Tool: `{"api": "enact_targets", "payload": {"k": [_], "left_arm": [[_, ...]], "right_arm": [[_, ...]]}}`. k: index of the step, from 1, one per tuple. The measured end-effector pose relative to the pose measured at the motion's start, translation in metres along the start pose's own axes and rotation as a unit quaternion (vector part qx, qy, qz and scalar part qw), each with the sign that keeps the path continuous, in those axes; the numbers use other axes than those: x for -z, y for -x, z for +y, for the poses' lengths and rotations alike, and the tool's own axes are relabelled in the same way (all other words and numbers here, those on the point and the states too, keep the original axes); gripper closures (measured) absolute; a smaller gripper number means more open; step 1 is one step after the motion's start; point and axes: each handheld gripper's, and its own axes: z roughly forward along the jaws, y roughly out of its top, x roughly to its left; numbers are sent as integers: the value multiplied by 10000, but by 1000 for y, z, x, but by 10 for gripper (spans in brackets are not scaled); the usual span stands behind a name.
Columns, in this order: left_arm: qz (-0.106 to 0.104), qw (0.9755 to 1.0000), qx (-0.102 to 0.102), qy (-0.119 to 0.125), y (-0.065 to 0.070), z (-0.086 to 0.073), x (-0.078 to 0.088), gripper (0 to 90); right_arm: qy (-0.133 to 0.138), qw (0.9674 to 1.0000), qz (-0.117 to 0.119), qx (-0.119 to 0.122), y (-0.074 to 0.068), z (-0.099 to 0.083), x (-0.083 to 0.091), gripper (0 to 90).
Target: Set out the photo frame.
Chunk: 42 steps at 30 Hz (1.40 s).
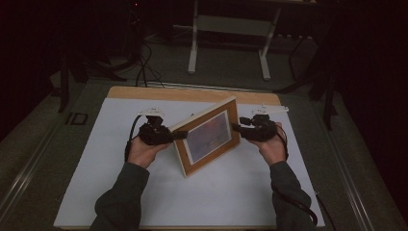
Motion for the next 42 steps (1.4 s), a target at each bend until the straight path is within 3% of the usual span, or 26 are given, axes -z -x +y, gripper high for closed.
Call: {"api": "enact_targets", "payload": {"k": [12, 17, 19, 24, 31, 37, 42], "left_arm": [[-262, 9996, -76, -100, -10, 3, 1, 763], [-248, 9994, -155, -197, -10, 5, 1, 761], [-232, 9993, -202, -232, -10, 6, 1, 761], [-167, 9991, -285, -247, -9, 7, 1, 761], [-115, 9989, -363, -290, -8, 8, 0, 758], [-54, 9976, -536, -430, -6, 11, -1, 754], [-8, 9967, -649, -497, -6, 13, -2, 753]], "right_arm": [[-32, 9993, -186, -318, 20, 14, -19, 467], [-102, 9994, -36, -325, 24, 14, -27, 419], [-159, 9994, 79, -307, 28, 15, -36, 353], [-217, 9995, 162, -136, 28, 24, -45, 277], [-327, 9972, 650, -140, 30, 33, -57, 168], [-360, 9955, 841, -227, 34, 31, -59, 167], [-366, 9957, 816, -236, 35, 30, -57, 192]]}}
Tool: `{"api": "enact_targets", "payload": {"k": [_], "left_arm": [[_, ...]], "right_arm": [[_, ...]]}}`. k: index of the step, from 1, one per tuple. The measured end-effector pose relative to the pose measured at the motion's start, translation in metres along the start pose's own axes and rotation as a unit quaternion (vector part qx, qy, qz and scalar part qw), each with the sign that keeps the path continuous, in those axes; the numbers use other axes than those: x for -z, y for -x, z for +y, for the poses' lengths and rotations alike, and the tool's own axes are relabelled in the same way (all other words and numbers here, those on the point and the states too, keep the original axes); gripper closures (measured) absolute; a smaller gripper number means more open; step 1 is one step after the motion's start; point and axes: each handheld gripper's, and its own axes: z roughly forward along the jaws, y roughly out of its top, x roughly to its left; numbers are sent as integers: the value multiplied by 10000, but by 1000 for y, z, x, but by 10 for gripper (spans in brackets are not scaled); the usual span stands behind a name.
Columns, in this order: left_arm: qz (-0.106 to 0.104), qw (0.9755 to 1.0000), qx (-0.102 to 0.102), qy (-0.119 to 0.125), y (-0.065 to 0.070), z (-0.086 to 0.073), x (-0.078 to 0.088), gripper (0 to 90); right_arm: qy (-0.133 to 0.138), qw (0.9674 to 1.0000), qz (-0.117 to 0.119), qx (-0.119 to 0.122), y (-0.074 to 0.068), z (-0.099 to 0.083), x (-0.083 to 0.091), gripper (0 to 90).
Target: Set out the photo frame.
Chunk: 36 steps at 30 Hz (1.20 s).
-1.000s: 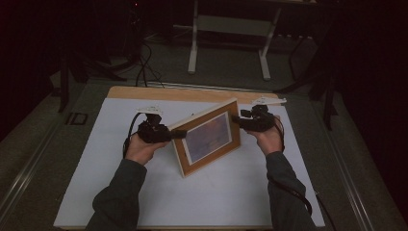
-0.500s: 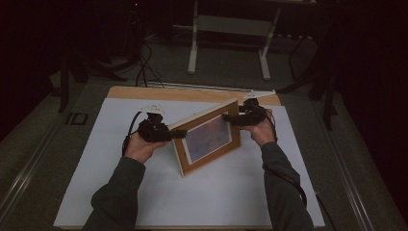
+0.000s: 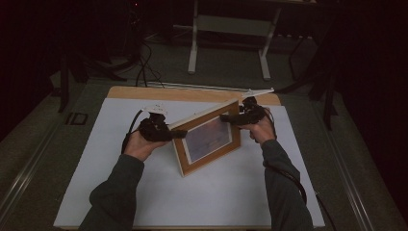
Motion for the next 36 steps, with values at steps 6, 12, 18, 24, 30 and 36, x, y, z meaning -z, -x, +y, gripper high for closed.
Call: {"api": "enact_targets", "payload": {"k": [6, 12, 18, 24, 30, 36], "left_arm": [[-111, 9999, -21, -47, -8, 2, -1, 760], [-163, 9998, -61, -77, -9, 3, -1, 760], [-125, 9998, -109, -74, -8, 2, -1, 754], [305, 9992, 152, 198, -3, -12, 12, 557], [701, 9941, 27, 823, 11, -28, 32, 678], [876, 9909, 207, 999, 8, -32, 35, 691]], "right_arm": [[41, 9999, 99, -63, 7, -8, 13, 349], [30, 9997, 218, -103, 11, -10, 13, 269], [42, 9992, 359, -144, 11, -12, 9, 292], [127, 9988, 410, -245, 13, -14, 10, 327], [189, 9982, 480, -307, 13, -15, 10, 360], [185, 9984, 462, -283, 8, -15, 9, 385]]}}
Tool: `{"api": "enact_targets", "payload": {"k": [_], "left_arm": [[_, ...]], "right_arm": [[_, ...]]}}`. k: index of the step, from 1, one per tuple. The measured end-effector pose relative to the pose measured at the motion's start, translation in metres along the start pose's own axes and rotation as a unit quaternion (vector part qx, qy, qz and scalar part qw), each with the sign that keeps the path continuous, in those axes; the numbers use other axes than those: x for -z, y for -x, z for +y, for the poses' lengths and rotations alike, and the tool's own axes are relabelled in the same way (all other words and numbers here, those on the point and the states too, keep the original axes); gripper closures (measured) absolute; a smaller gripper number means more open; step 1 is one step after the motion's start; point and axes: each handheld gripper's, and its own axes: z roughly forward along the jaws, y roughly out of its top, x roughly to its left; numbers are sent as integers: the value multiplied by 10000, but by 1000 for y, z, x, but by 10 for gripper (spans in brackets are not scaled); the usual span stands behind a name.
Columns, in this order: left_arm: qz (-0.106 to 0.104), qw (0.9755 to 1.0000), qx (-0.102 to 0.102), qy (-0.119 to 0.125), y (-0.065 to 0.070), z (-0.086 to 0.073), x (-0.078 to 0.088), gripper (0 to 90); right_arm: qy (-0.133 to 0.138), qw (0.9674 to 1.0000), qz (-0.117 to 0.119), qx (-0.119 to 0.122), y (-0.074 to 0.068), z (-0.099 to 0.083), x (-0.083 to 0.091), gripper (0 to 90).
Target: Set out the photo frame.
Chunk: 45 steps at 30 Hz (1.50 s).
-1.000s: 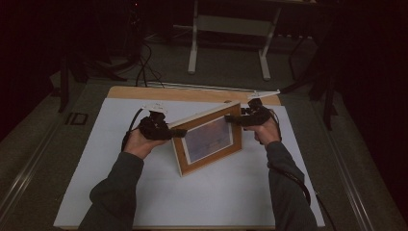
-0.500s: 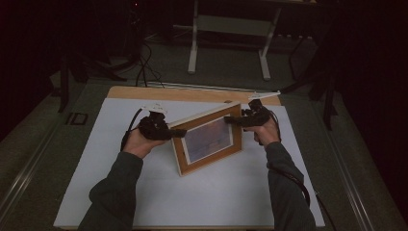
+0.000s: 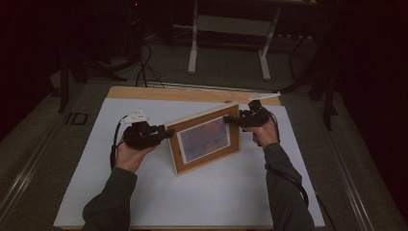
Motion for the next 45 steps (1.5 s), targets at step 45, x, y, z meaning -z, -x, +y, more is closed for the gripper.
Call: {"api": "enact_targets", "payload": {"k": [45], "left_arm": [[-86, 9998, 139, -60, -26, 13, -14, 676]], "right_arm": [[100, 9999, -11, -89, -1, -11, 6, 450]]}}
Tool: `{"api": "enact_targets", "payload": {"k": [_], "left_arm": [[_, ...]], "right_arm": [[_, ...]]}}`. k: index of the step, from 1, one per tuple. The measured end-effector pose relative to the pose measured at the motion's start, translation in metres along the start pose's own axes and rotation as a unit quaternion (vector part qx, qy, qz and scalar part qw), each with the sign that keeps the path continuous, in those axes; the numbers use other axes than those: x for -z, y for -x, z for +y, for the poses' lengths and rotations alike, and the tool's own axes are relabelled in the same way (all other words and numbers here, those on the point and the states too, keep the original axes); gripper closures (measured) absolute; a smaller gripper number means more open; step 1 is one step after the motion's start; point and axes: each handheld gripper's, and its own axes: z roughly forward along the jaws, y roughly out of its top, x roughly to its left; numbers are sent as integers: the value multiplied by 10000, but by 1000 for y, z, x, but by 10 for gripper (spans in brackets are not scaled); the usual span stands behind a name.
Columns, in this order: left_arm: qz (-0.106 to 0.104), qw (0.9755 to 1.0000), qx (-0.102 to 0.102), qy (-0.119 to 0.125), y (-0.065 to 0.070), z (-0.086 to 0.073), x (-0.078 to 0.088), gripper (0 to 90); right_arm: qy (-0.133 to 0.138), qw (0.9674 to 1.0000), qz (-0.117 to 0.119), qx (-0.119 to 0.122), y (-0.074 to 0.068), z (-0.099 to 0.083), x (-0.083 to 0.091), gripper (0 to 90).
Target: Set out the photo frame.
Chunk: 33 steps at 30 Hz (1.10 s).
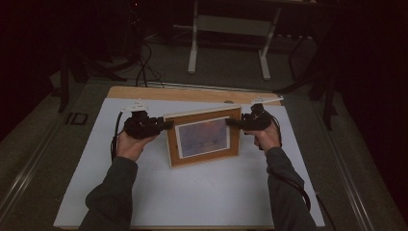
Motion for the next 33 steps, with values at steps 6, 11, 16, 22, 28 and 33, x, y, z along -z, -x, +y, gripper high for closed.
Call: {"api": "enact_targets", "payload": {"k": [6, 11, 16, 22, 28, 33], "left_arm": [[6, 10000, -3, 23, -1, 0, -1, 668], [-8, 10000, -13, 28, -3, 0, -2, 663], [-37, 10000, -15, 46, -5, 0, -3, 661], [-43, 10000, -23, 46, -6, 0, -4, 657], [-55, 10000, -19, 50, -8, 0, -5, 654], [-62, 10000, -4, 56, -9, 0, -5, 650]], "right_arm": [[21, 10000, 11, -15, 0, -3, 2, 471], [-1, 10000, 24, -34, -1, -4, 4, 490], [-1, 10000, 38, -33, -1, -7, 6, 507], [-11, 10000, 47, -47, -1, -8, 7, 519], [-22, 10000, 43, -52, -2, -10, 9, 531], [-46, 10000, 43, -75, -3, -10, 10, 537]]}}
